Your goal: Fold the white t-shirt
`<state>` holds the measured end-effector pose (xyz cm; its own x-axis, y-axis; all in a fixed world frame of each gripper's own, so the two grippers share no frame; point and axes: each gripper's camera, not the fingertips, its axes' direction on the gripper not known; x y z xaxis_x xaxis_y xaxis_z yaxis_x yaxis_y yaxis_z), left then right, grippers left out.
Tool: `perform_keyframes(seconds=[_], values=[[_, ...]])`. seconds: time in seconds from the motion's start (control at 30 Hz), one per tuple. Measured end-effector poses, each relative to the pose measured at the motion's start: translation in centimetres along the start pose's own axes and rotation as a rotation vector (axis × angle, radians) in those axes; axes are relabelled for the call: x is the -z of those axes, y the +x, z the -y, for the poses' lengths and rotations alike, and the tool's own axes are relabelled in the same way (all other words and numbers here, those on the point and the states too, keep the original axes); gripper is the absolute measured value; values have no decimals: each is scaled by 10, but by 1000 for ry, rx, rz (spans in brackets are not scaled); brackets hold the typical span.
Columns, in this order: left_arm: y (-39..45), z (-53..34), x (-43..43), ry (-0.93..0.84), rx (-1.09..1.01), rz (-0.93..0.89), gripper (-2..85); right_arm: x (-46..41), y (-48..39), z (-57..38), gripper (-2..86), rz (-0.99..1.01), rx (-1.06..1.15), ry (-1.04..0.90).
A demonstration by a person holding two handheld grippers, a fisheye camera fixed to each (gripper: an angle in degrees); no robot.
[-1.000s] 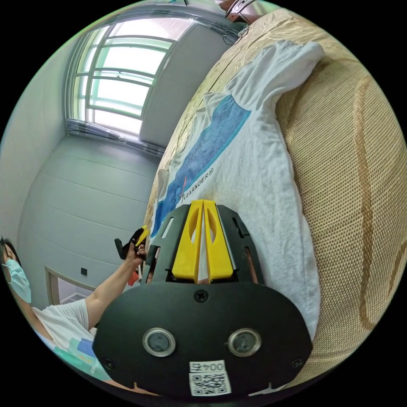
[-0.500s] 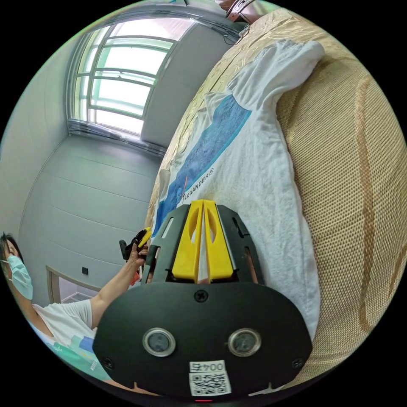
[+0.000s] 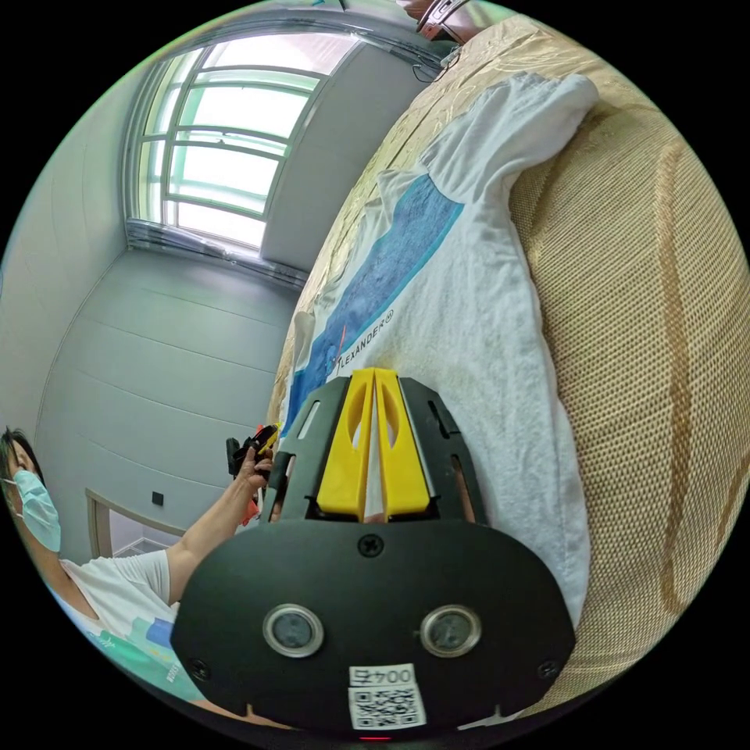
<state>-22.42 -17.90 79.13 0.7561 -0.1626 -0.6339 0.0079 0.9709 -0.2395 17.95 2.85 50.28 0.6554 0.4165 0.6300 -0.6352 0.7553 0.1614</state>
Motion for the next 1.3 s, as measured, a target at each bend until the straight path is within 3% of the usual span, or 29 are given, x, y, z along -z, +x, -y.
perform_keyframes(seconds=[0.23, 0.43, 0.53, 0.6, 0.7, 0.8, 1.0, 1.13, 1.23, 1.3], values=[[86, -15, 4, 55, -95, 4, 14, 4, -8, 4, -8, 4, 1, 1], [278, -43, 0, 37, -530, 231, 12, 8, -18, 10, -8, 6, 2, 1], [397, -93, -28, 15, -874, 435, 12, 11, -24, 13, -8, 8, 2, 2], [473, -156, -79, -34, -1191, 663, 13, 13, -28, 15, -8, 9, 3, 2], [518, -243, -172, -104, -1556, 1022, 15, 16, -35, 19, -7, 10, 3, 3], [528, -298, -242, -140, -1721, 1246, 20, 19, -43, 23, -7, 10, 4, 3], [550, -331, -270, -115, -1711, 1417, 55, 26, -61, 33, -7, 12, 5, 3], [543, -337, -277, -266, -1685, 1480, 95, 30, -78, 40, -7, 10, 6, 4], [553, -333, -247, -352, -1545, 1238, 101, 34, -91, 46, -8, 10, 6, 4], [556, -306, -204, -375, -1316, 877, 100, 36, -99, 49, -8, 10, 7, 4]])
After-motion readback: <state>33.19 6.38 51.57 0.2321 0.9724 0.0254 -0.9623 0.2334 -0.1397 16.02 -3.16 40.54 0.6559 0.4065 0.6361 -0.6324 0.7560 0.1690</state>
